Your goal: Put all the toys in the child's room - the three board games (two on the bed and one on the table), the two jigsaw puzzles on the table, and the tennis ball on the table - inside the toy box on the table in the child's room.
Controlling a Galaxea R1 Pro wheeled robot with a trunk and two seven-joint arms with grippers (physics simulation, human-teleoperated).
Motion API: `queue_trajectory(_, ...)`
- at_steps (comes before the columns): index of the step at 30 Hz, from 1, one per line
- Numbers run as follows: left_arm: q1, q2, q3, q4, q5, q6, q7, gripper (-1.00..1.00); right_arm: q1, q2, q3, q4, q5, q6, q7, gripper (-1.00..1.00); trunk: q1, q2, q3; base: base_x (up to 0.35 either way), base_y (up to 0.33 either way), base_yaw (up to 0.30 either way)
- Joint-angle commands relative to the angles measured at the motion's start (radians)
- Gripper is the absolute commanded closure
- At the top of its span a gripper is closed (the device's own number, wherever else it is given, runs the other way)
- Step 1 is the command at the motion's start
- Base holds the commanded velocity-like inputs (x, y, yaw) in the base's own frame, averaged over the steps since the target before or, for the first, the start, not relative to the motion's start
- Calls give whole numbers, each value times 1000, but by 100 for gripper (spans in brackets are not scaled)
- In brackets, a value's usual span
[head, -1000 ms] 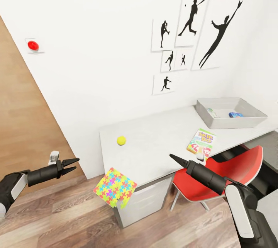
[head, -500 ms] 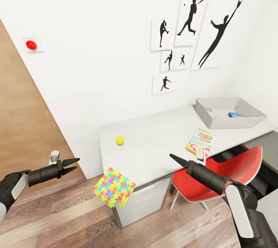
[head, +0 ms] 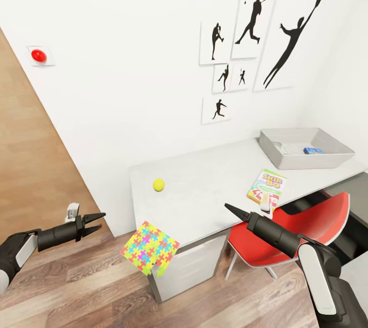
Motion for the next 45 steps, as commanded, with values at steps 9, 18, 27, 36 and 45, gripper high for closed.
queue_trajectory(9, -1, -1, 0, 26, 2, 9, -1, -100, -1, 0, -9, 0, -1, 9, 2, -100, 35, -64, -30, 0, 0, 0)
queue_trajectory(18, 0, -17, -6, 65, 1, 10, -1, -100, -1, 1, -31, 0, -1, 10, 2, -100, 69, -127, -58, 0, 0, 0)
queue_trajectory(27, 0, -38, -18, 68, -1, 9, -2, -100, -1, 1, -33, 0, -1, 10, 1, -100, 77, -141, -64, 0, 0, 0)
queue_trajectory(36, -1, -49, -71, 67, -2, 9, -3, -100, -1, 0, -33, 0, -1, 10, 1, -100, 77, -141, -64, -127, 0, 0)
queue_trajectory(45, -1, -50, -77, 67, -1, 7, -3, -100, 0, 1, -33, 0, -1, 10, 1, -100, 77, -141, -64, -42, 0, 0)
